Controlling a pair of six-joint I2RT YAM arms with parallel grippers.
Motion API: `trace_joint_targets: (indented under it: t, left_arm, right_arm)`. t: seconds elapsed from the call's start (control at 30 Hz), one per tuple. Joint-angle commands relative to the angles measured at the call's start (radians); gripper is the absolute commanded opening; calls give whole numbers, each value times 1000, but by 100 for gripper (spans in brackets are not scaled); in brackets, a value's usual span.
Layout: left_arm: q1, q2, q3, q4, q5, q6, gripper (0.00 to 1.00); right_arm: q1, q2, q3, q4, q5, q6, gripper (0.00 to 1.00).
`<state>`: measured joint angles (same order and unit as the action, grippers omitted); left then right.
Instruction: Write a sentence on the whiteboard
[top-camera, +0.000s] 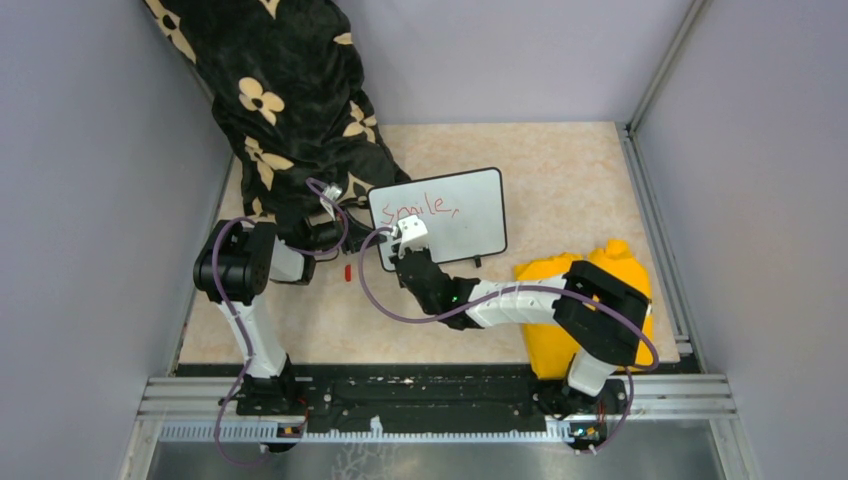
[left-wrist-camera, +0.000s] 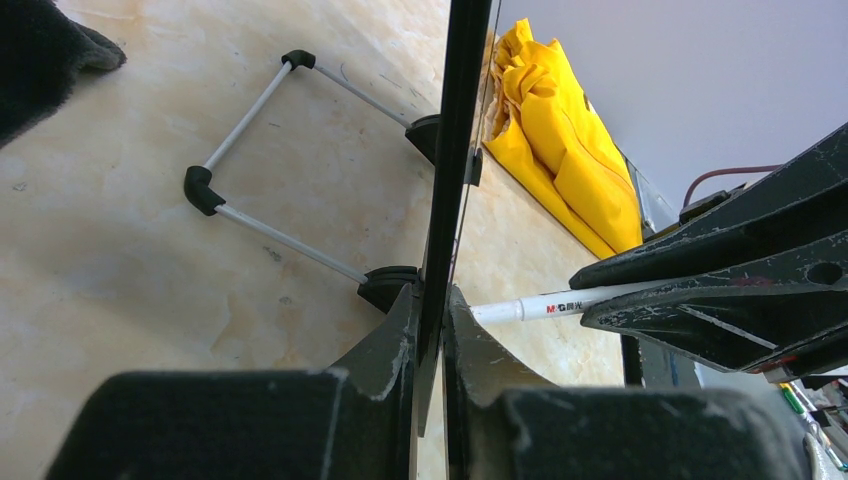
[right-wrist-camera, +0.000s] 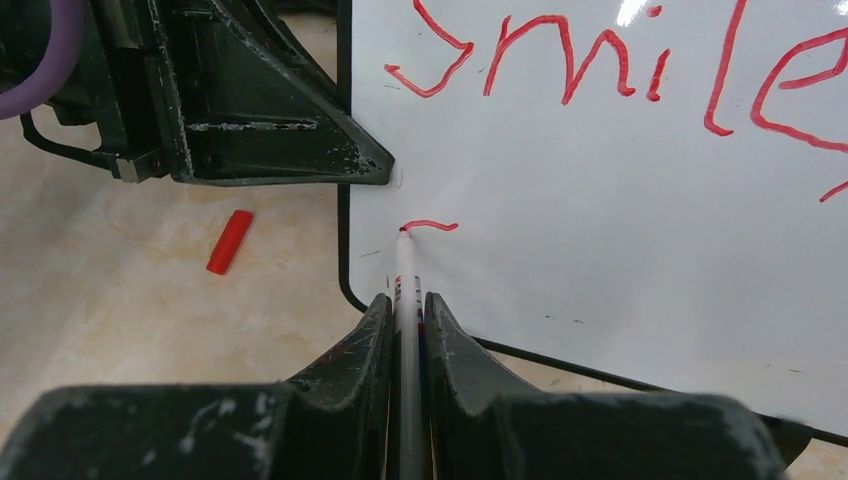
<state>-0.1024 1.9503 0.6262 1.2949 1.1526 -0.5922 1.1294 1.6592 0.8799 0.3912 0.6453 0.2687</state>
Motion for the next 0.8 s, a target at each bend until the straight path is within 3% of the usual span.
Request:
trace_joint_targets:
  t: [0.0, 0.77]
  left_arm:
    - [-6, 19, 0, -74, -9, 19, 0]
    - [-6, 16, 0, -77, -10, 20, 0]
  right_arm:
    - [-16, 12, 21, -42, 32, 14, 0]
    - [-33, -70, -93, -41, 44, 45, 0]
